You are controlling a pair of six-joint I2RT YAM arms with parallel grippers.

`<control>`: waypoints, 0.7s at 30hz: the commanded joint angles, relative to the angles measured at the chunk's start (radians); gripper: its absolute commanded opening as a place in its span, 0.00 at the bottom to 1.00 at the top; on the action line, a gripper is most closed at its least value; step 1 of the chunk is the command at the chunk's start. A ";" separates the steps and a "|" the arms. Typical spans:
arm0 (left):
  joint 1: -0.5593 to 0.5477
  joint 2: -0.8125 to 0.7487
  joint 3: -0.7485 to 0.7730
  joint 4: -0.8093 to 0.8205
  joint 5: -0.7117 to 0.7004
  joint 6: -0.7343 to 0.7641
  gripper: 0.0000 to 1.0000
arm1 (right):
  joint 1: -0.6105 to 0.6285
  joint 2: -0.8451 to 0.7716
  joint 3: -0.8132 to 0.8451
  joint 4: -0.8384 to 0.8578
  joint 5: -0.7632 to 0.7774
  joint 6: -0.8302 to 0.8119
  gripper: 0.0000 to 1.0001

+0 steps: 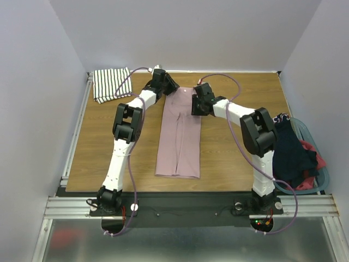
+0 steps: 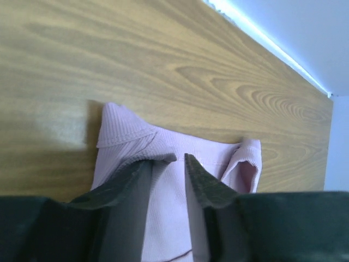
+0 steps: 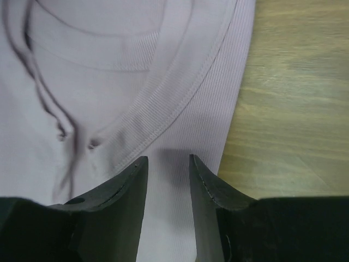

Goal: Fold and stack the tank tops
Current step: Fold the tank top

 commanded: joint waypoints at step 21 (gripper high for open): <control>0.069 -0.003 0.179 0.415 0.181 0.018 0.74 | -0.063 0.304 0.394 0.054 -0.039 -0.131 0.49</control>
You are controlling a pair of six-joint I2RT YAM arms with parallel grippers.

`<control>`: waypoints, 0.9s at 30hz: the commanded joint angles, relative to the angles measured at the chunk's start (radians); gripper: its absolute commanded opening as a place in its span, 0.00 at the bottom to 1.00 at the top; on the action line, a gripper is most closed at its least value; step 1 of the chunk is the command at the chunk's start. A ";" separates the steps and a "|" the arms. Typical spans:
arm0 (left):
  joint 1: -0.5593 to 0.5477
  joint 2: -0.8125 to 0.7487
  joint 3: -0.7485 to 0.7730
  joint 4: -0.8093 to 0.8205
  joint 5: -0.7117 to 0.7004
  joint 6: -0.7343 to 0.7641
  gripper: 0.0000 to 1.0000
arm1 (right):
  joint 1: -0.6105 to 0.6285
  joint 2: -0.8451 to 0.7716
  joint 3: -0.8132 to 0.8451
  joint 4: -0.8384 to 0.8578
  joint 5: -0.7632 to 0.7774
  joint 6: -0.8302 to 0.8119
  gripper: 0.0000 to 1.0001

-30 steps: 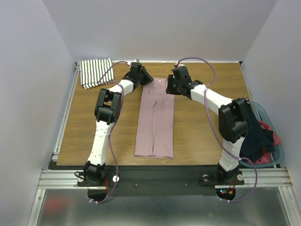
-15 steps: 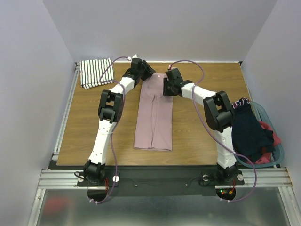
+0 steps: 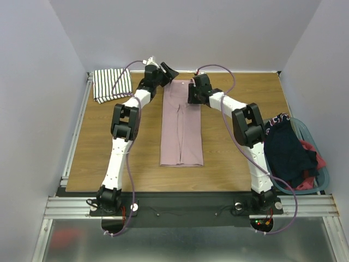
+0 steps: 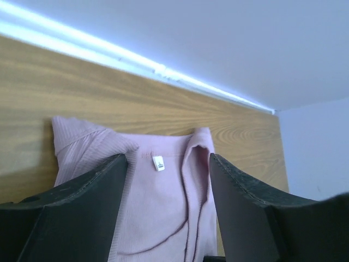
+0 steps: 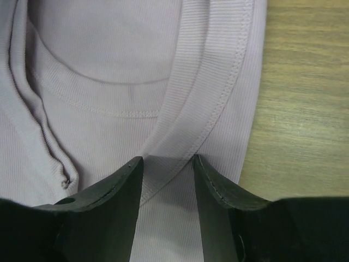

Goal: Fold and stack the tank tops
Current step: Fold the tank top

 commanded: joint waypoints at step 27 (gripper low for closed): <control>-0.506 -1.393 -1.545 -0.328 -0.683 -0.235 0.58 | 0.177 -1.027 -1.115 0.019 -0.089 0.333 0.59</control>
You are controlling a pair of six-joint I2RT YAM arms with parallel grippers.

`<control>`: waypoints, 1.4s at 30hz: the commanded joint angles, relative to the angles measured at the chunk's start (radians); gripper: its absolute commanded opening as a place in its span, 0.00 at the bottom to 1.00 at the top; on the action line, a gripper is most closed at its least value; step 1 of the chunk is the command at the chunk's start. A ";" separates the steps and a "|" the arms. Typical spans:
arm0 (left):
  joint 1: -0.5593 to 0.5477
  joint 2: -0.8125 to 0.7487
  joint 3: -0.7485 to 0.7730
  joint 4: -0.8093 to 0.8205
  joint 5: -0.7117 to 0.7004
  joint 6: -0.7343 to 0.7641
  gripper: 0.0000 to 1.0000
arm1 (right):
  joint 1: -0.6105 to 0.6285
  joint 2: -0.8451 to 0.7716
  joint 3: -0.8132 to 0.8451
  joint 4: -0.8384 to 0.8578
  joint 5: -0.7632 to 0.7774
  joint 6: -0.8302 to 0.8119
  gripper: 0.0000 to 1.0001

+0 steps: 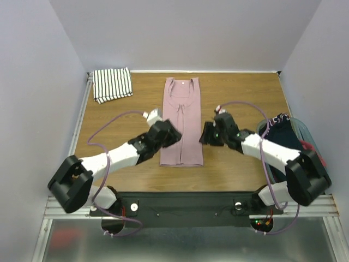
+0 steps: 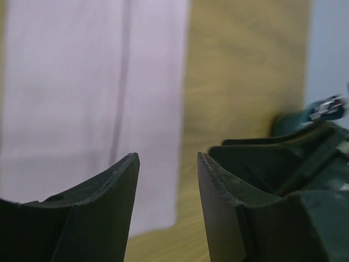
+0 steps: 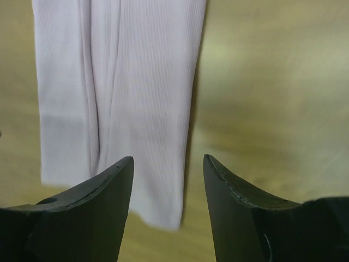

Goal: Fold and stack the tank tops
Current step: Fold the tank top

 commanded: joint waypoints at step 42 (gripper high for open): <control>-0.156 -0.151 -0.422 -0.193 -0.155 -0.204 0.40 | 0.251 -0.126 -0.434 0.246 0.021 0.386 0.46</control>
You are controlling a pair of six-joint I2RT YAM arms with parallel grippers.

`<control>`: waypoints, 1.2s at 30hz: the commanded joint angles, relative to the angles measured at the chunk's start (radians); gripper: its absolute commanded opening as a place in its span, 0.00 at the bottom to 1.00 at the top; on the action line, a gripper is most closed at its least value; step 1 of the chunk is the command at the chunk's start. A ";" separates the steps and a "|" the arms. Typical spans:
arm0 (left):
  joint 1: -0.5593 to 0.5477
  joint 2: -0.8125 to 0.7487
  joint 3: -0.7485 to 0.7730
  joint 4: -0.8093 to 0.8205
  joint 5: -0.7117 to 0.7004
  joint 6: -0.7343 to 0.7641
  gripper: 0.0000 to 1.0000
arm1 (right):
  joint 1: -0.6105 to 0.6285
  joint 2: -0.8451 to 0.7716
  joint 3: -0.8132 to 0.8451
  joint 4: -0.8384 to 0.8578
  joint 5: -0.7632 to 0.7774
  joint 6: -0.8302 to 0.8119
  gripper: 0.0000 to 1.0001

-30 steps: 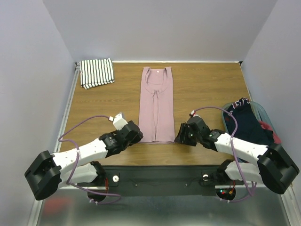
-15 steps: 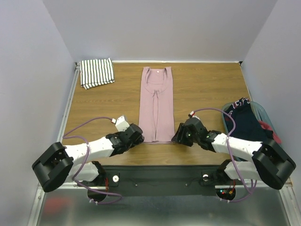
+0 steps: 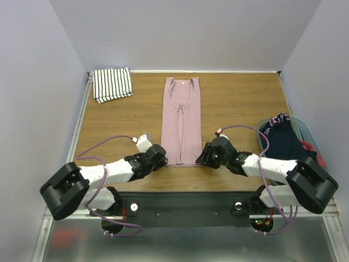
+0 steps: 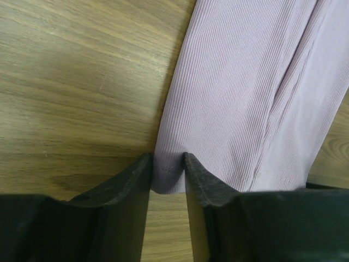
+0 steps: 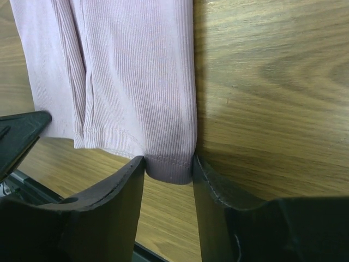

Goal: Fold and stack the tank tops
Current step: Fold the tank top

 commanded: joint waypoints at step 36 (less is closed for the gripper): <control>-0.556 -0.129 -0.002 -0.319 0.018 -0.342 0.00 | 0.390 -0.371 0.051 -0.601 0.277 0.104 0.00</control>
